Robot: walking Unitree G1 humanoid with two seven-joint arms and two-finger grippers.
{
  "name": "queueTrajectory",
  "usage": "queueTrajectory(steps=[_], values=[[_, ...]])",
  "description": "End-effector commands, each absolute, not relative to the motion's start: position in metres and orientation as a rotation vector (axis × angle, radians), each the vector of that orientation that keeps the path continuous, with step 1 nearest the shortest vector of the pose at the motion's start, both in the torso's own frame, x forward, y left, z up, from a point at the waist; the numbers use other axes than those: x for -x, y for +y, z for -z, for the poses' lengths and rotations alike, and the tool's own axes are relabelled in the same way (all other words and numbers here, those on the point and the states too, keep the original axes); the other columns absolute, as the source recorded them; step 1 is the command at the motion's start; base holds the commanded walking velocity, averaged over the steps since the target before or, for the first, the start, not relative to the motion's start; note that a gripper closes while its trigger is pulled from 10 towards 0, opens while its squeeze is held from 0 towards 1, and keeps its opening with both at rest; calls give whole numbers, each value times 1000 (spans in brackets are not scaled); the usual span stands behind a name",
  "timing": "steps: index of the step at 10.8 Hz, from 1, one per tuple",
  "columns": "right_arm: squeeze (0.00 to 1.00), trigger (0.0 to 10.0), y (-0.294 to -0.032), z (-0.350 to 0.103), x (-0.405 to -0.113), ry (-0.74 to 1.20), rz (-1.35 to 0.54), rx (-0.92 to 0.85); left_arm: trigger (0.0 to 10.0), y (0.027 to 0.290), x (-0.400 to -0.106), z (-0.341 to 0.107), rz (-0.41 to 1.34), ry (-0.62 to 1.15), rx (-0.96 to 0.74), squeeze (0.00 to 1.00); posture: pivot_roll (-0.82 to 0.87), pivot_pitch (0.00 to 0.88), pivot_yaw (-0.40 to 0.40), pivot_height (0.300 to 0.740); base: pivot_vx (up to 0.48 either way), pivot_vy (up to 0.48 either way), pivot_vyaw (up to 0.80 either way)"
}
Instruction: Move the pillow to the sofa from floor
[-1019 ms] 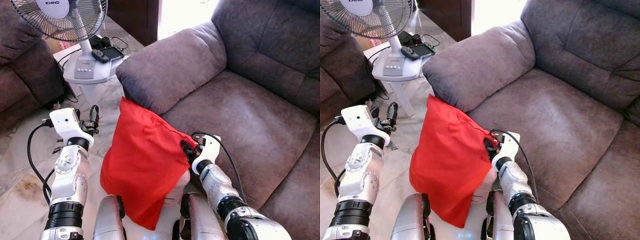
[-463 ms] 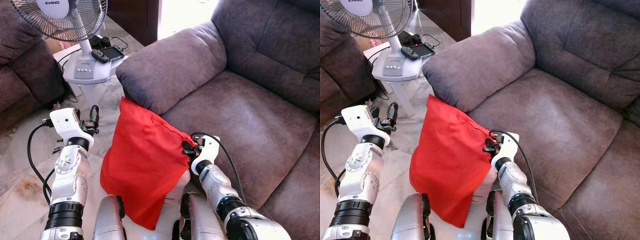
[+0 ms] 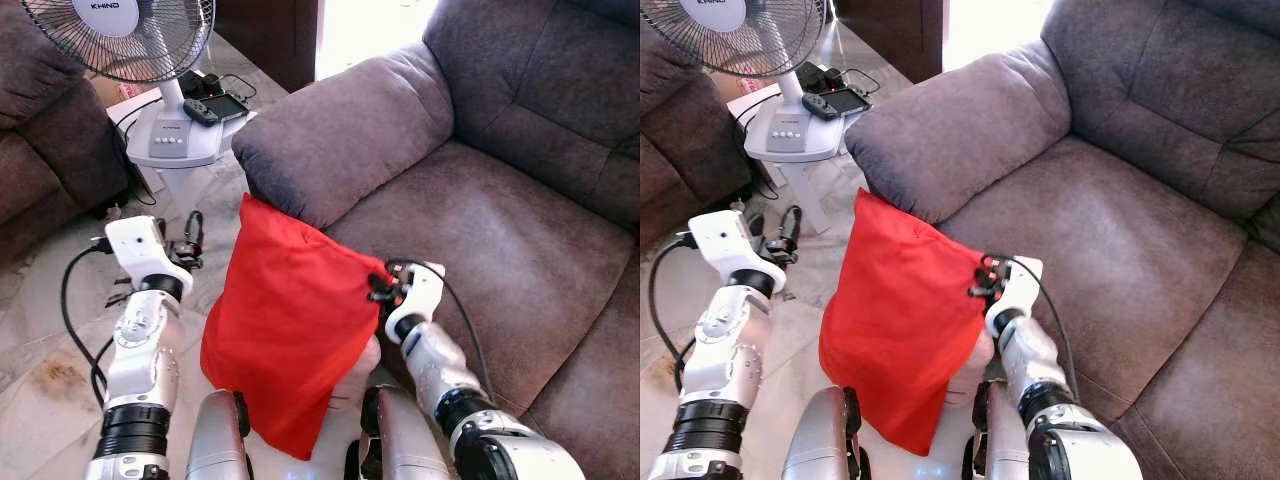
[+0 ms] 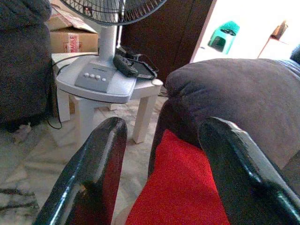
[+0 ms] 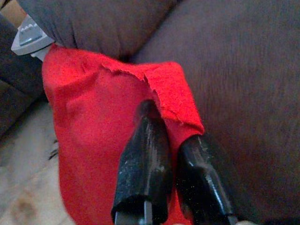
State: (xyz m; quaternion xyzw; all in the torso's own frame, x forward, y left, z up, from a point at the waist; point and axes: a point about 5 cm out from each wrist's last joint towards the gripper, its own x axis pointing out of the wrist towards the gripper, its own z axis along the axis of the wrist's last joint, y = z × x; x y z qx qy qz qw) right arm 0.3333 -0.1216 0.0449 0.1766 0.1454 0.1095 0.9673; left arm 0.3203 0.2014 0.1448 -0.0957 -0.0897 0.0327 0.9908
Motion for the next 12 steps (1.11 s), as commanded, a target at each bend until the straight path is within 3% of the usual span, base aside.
queueTrajectory(steps=[1, 5, 10, 11, 12], values=[[0, 10000, -124, -67, -345, 188, -232, -302, 10000, 200, -317, -139, -64, -161, 174, 0, 114, 101, -53, 604, 0, 0, 0], [0, 10000, -128, -122, -363, -47, -256, -195, 10000, 199, -321, -144, -61, -177, 177, 0, 109, 83, -55, 604, 0, 0, 0], [0, 10000, -106, -154, -346, -165, -414, -213, 10000, 184, -310, -137, -31, -161, 198, 0, 93, 106, -57, 604, 0, 0, 0], [0, 10000, -110, -139, -344, -124, -390, -149, 10000, 182, -312, -138, -21, -167, 196, 0, 94, 102, -57, 604, 0, 0, 0], [0, 10000, -125, -117, -339, -58, -291, -126, 10000, 176, -309, -138, 29, -178, 80, 0, 97, 98, -57, 604, 0, 0, 0]])
